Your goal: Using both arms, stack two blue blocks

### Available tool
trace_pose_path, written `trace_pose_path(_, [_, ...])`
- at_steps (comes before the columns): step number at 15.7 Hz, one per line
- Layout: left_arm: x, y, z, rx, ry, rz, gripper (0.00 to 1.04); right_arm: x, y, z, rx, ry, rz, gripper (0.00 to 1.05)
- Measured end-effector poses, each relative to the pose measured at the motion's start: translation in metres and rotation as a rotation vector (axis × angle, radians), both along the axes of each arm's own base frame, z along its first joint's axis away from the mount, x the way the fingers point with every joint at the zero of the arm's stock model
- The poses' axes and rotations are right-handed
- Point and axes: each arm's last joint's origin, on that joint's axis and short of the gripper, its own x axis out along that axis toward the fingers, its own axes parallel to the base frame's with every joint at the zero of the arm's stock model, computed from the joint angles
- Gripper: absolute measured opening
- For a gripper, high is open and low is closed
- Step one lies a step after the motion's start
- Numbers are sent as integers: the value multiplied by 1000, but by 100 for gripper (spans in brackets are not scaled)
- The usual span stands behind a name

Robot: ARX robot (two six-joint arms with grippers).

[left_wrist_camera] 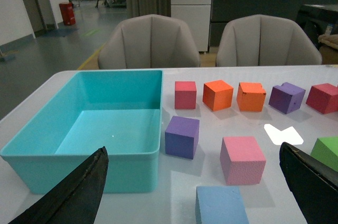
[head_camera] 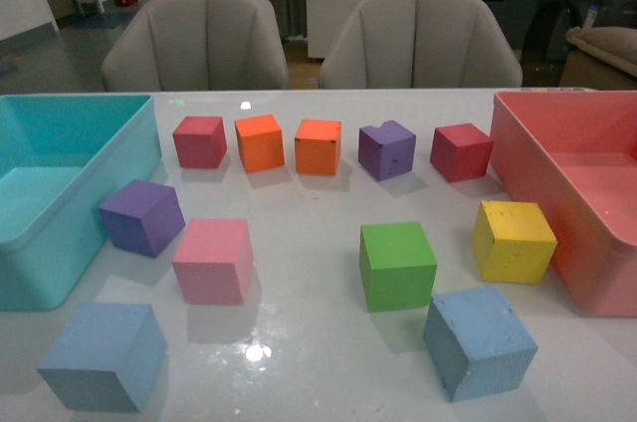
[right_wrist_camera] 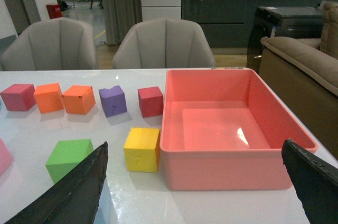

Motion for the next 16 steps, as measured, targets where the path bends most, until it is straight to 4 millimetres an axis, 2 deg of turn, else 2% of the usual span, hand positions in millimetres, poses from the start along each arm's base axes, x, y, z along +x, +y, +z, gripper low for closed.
trace_pose_path(12, [0,0,0,0,0,0,98,0,0,0,0,0,0,98])
trace_pose_path(13, [0,0,0,0,0,0,98,0,0,-1,-3,35,-38,98])
trace_pose_path(14, [0,0,0,0,0,0,98,7,1,2,-11,72,-109,98])
trace_pose_path(16, [0,0,0,0,0,0,98,29,0,38,-15,2,-143,98])
